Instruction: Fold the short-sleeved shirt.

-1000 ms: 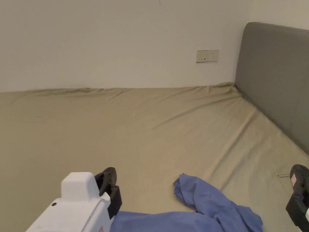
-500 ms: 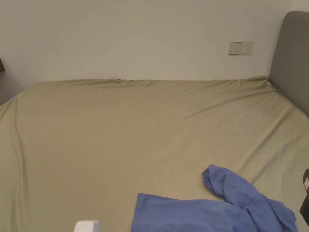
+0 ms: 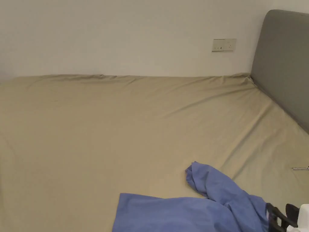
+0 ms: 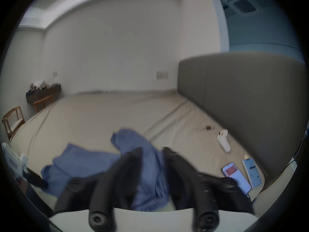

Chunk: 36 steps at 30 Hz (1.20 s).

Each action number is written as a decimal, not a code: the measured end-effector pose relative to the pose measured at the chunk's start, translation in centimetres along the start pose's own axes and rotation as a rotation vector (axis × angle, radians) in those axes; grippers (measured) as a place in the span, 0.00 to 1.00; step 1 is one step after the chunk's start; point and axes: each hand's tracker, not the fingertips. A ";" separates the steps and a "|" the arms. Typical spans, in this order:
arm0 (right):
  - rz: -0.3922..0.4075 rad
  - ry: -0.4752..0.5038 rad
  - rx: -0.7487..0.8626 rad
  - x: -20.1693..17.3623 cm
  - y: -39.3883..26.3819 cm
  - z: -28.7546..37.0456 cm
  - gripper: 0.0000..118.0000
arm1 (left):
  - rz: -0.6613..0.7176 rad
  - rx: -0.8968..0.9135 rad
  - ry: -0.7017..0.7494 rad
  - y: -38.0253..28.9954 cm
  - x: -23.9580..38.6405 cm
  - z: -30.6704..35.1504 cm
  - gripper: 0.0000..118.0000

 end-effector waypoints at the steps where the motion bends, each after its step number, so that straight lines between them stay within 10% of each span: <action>1: 0.009 0.014 -0.072 0.5 -0.5 -1.3 0.77 | -0.026 -0.014 0.014 0.2 -0.1 0.1 0.03; 4: 0.022 0.016 -0.229 1.5 -2.6 -4.2 1.00 | -0.066 -0.011 0.025 -0.3 0.3 0.3 0.03; 9: 0.025 0.031 -0.496 2.7 -6.0 -9.2 0.98 | -0.071 -0.003 0.023 -0.2 0.5 0.8 0.03; 13: -0.006 0.007 -0.474 2.2 -6.4 -9.0 0.46 | -0.071 -0.003 0.019 -0.1 0.6 1.0 0.03; 14: 0.006 0.080 -0.444 2.2 -6.0 -8.6 0.07 | -0.070 -0.001 0.018 -0.1 0.6 1.1 0.03; 26: -0.289 0.216 -0.074 3.4 2.7 -0.6 0.07 | 0.006 0.430 -0.196 5.8 1.5 13.4 0.03; 36: -0.317 0.267 0.128 0.9 17.5 6.6 0.07 | 0.041 0.844 -0.371 13.5 1.5 28.3 0.03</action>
